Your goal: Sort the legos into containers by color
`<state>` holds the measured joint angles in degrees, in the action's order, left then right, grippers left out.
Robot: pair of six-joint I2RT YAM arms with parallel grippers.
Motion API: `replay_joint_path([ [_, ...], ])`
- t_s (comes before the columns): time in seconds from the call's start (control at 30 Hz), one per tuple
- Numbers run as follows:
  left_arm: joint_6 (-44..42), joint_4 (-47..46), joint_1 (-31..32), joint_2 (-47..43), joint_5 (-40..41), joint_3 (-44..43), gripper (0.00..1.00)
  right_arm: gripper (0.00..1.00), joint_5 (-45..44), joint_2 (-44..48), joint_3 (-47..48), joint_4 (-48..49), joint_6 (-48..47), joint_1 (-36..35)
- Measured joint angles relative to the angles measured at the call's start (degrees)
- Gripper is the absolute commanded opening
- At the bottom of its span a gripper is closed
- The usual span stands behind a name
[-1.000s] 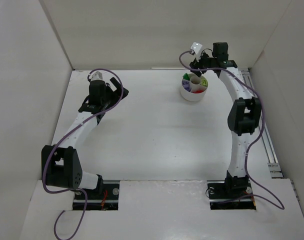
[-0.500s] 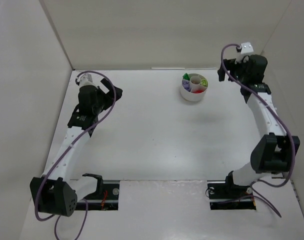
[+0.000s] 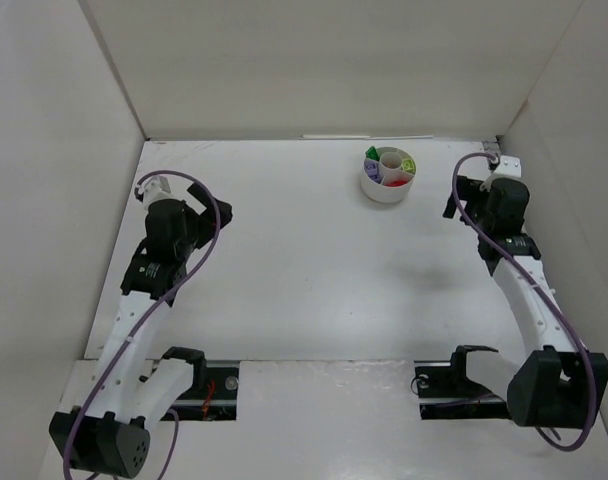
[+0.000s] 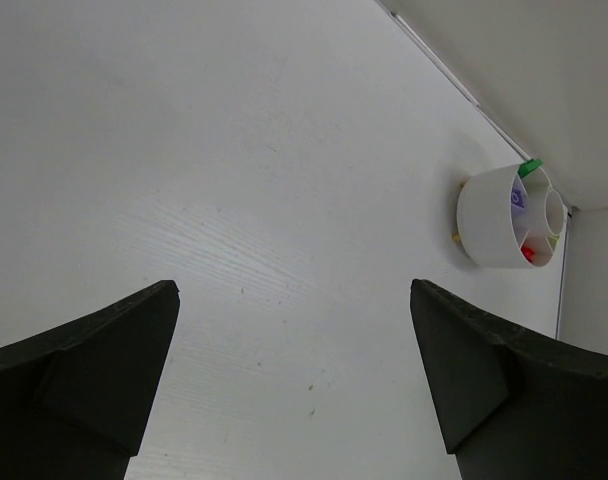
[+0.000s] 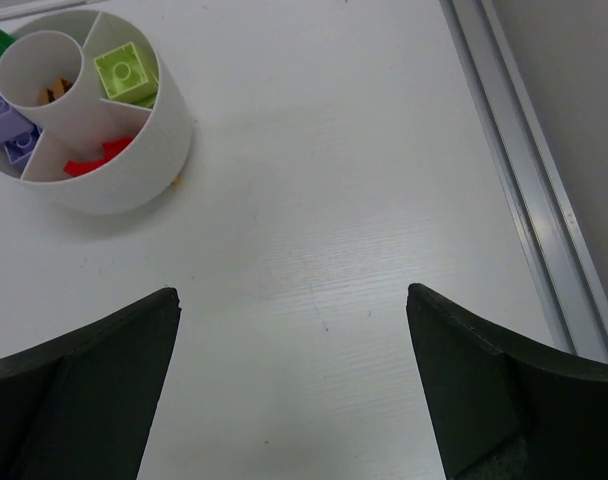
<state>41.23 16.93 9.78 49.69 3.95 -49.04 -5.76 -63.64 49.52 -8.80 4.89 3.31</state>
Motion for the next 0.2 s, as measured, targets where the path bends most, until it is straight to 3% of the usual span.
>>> replay_joint_path([
  [0.2,0.02,1.33,0.0,-1.9,-0.79,1.01,1.0,1.0,-0.28,2.32,-3.69,0.0,0.04,0.0],
])
